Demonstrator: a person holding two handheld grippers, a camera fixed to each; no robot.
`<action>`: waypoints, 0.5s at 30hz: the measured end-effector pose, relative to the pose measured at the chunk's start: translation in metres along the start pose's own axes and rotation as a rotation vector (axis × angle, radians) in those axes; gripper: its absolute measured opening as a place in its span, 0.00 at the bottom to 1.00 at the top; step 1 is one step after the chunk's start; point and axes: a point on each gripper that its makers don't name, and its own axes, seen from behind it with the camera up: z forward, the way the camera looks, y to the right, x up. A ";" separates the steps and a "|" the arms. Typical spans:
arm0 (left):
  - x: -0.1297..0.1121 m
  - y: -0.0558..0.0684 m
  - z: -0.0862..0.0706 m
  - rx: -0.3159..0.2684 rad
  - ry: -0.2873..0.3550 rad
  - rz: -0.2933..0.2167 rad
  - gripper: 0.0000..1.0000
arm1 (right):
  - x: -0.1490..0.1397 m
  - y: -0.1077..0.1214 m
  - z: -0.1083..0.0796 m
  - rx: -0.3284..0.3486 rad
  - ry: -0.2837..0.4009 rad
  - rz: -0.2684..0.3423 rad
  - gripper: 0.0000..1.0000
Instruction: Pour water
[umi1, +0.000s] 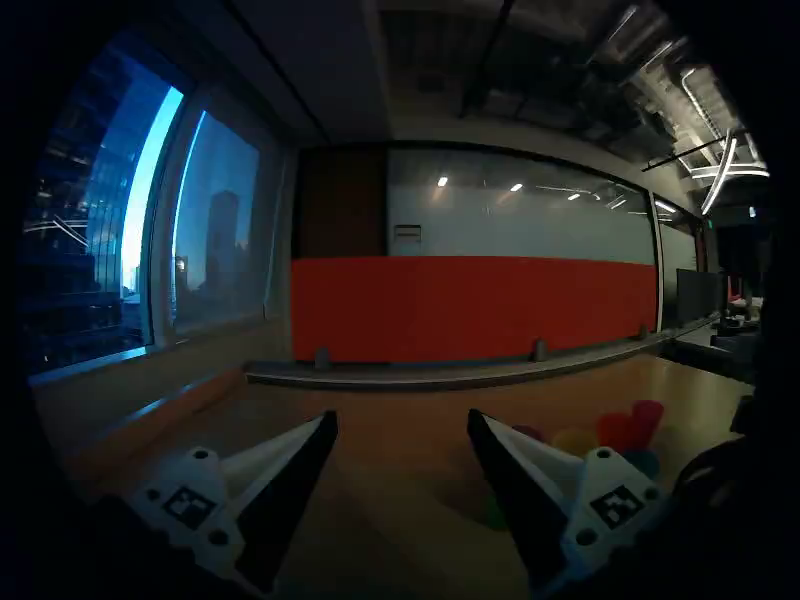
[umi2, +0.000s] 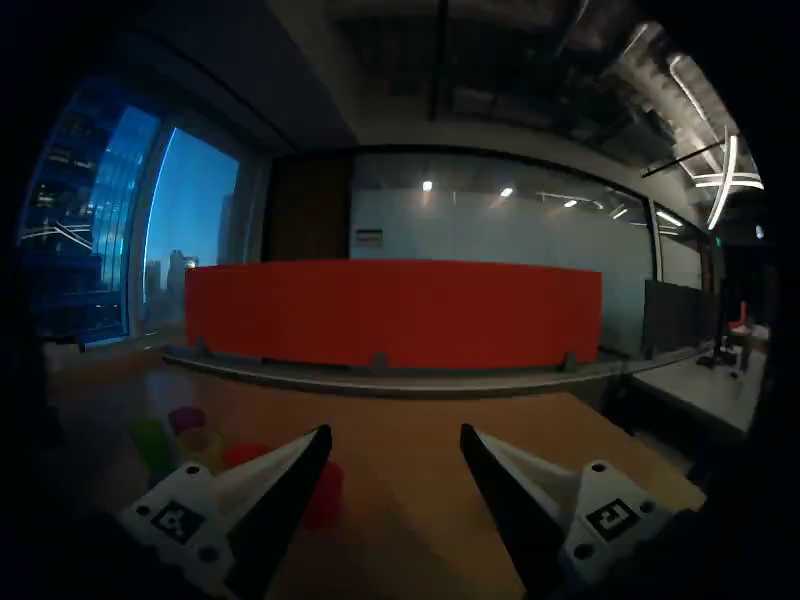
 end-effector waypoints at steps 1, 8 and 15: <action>0.006 0.000 0.000 -0.003 0.000 -0.005 0.97 | 0.006 0.000 0.000 0.000 0.002 -0.002 0.99; 0.054 -0.002 0.004 -0.030 0.009 -0.015 0.97 | 0.053 0.001 0.000 0.003 0.016 -0.015 0.99; 0.091 -0.001 0.009 -0.051 -0.002 -0.003 0.97 | 0.093 0.002 -0.001 0.016 0.025 0.002 0.99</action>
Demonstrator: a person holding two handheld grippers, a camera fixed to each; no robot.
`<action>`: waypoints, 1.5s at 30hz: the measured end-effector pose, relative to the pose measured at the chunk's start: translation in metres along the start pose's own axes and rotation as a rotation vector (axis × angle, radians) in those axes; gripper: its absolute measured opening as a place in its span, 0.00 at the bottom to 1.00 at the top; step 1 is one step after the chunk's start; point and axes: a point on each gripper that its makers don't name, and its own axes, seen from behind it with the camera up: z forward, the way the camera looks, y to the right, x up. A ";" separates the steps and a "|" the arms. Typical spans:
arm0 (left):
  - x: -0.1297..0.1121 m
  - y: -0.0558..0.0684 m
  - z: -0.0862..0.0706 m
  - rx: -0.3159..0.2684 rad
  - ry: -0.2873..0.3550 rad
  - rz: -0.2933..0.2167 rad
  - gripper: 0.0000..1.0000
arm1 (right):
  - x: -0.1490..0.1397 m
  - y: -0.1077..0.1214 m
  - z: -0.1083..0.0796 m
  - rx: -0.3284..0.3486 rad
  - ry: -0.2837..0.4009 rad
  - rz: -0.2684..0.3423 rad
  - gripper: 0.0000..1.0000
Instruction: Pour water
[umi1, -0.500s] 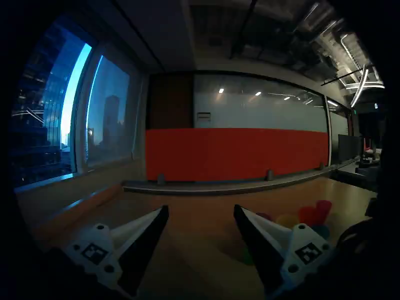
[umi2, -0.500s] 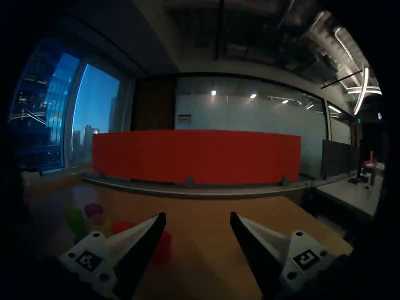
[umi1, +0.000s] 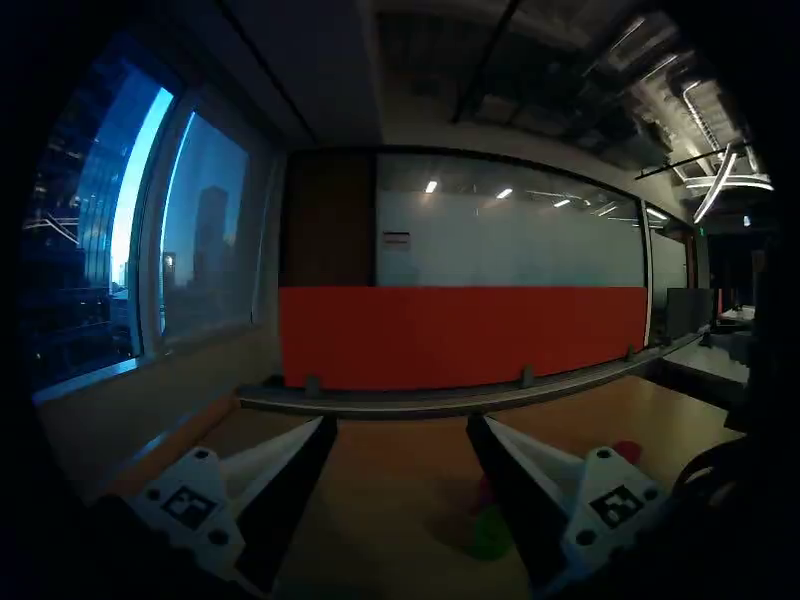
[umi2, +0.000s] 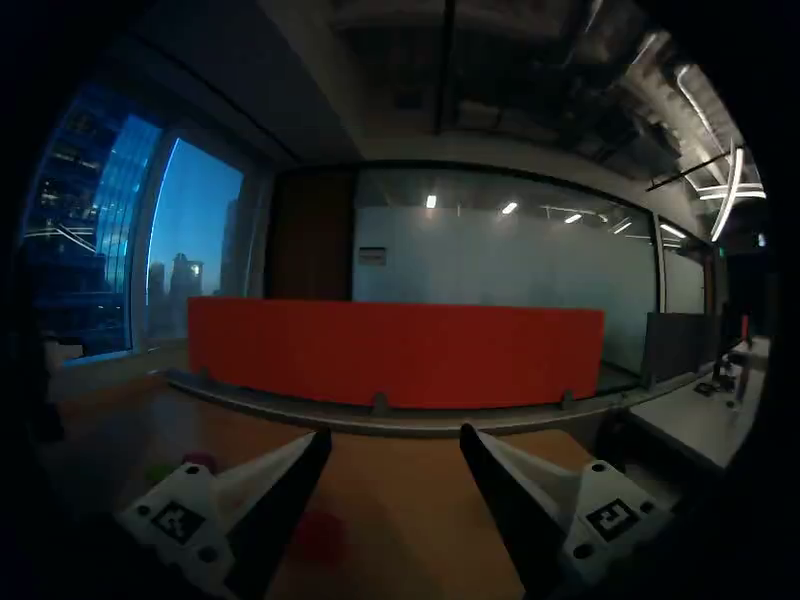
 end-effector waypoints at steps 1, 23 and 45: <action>0.006 0.000 0.001 -0.004 0.003 0.003 0.97 | 0.006 0.001 0.000 0.001 0.001 0.004 0.99; 0.027 0.056 0.006 -0.280 -0.023 -0.037 0.97 | 0.033 -0.053 -0.007 0.282 0.014 0.051 0.99; 0.009 0.079 0.003 -0.465 -0.094 -0.006 0.97 | 0.030 -0.124 -0.022 0.566 -0.047 -0.021 0.99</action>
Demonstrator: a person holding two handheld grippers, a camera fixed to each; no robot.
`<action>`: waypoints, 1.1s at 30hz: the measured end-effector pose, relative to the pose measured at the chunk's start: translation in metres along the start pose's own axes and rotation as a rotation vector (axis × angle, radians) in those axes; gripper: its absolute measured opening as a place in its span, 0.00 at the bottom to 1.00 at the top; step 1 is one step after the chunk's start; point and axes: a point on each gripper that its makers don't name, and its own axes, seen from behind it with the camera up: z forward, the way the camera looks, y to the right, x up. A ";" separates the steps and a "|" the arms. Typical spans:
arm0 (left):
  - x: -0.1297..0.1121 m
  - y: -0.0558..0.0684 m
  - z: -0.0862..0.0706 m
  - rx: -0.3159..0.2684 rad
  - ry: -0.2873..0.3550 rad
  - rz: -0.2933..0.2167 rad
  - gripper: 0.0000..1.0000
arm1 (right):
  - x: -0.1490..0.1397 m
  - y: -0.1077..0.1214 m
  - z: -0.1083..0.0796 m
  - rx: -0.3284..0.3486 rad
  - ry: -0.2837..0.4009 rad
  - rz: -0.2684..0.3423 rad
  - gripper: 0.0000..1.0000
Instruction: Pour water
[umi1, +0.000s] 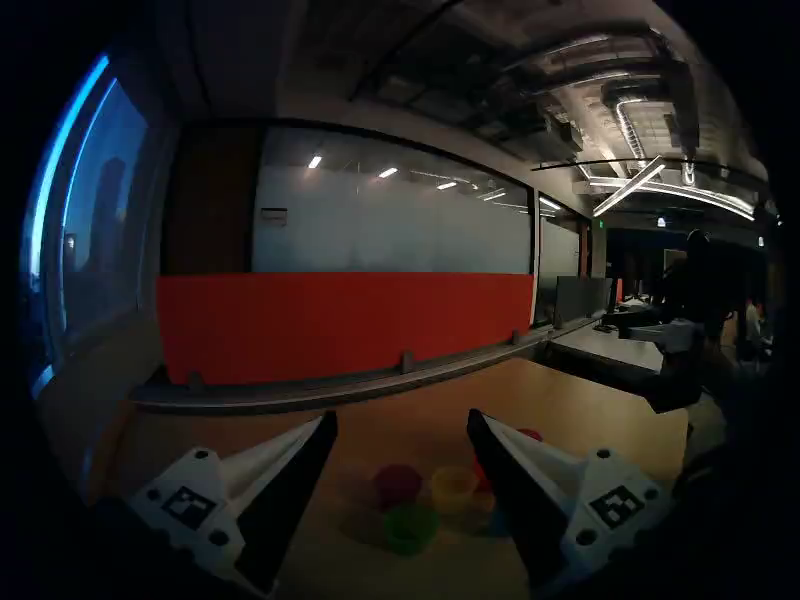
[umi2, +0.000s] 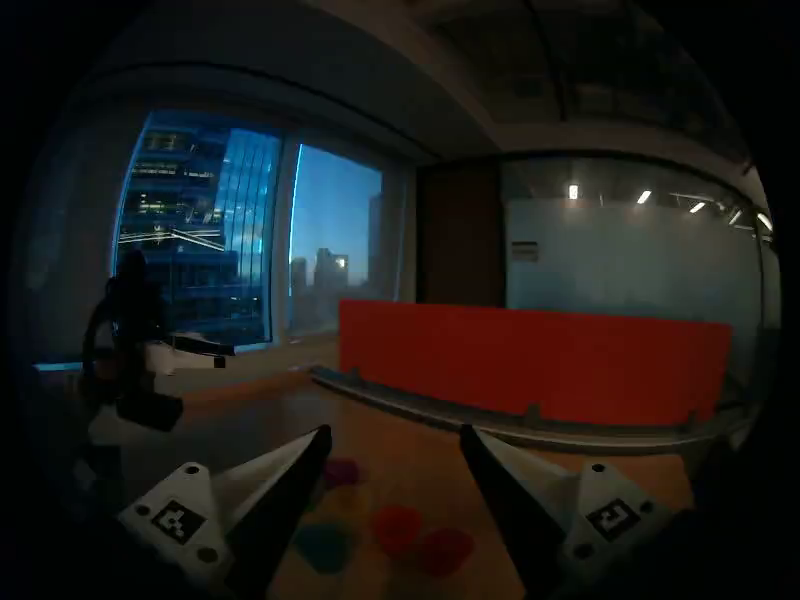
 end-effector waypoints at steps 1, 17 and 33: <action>-0.002 0.000 0.001 -0.005 -0.006 0.001 0.97 | -0.001 -0.002 0.001 0.010 -0.009 -0.003 0.99; -0.030 0.006 0.013 -0.073 -0.076 0.014 0.96 | -0.028 -0.027 0.014 0.136 -0.100 -0.031 0.99; -0.091 0.008 0.033 -0.102 -0.196 0.037 0.97 | -0.084 -0.042 0.020 0.210 -0.210 -0.086 0.98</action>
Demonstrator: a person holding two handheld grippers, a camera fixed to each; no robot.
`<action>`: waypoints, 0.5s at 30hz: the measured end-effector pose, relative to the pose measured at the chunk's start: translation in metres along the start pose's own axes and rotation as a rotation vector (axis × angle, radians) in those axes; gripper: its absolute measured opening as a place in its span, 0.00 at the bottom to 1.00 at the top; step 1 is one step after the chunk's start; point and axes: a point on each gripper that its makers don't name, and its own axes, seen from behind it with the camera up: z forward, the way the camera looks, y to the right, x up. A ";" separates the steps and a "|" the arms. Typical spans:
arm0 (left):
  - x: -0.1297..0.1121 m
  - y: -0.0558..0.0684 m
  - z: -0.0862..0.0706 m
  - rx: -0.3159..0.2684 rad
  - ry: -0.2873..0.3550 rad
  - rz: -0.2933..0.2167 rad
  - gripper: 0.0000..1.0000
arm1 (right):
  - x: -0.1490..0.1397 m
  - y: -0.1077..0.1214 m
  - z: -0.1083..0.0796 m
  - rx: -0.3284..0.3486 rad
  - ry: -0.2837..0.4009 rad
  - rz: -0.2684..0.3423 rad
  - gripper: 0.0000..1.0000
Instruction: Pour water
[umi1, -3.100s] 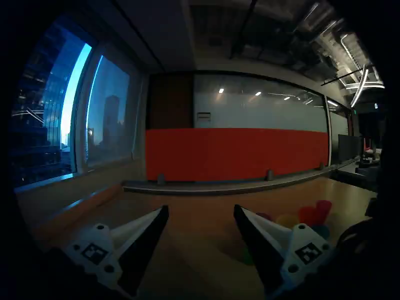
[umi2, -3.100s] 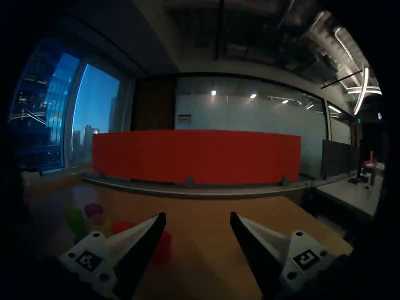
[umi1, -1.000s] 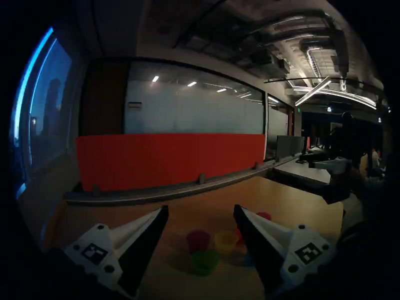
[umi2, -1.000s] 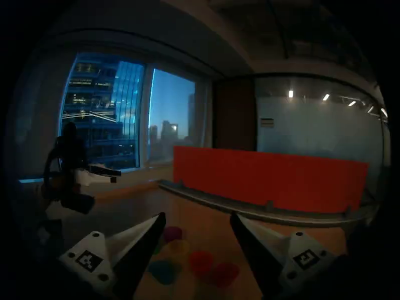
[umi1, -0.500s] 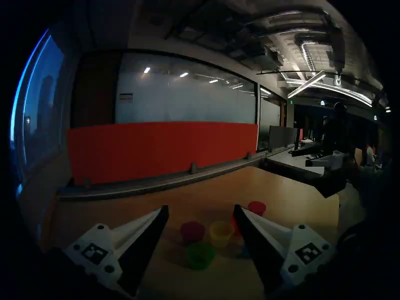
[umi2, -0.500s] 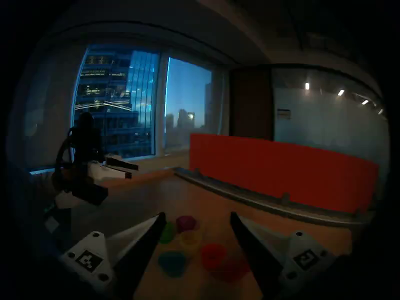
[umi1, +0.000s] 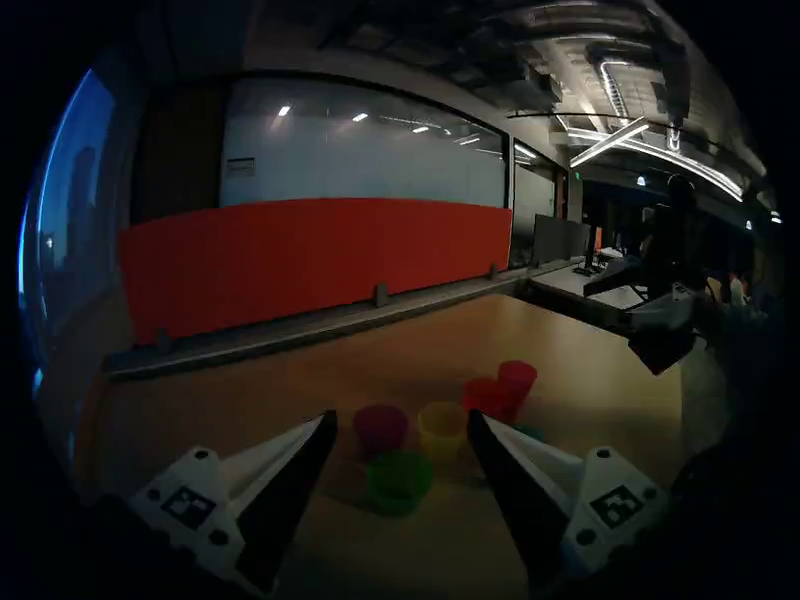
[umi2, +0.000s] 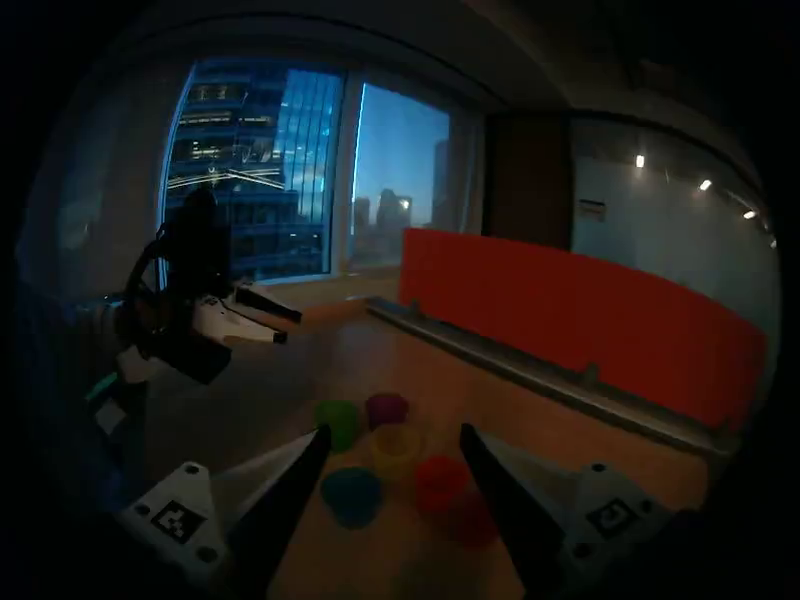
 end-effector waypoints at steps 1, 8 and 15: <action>-0.004 0.001 0.002 -0.002 -0.008 0.003 0.97 | -0.004 -0.001 0.002 0.005 -0.007 -0.001 0.98; -0.031 0.002 0.014 -0.009 -0.054 0.012 0.97 | -0.029 -0.008 0.013 0.035 -0.055 -0.009 0.98; -0.058 0.001 0.023 -0.004 -0.106 0.024 0.97 | -0.057 -0.015 0.025 0.056 -0.101 -0.019 0.98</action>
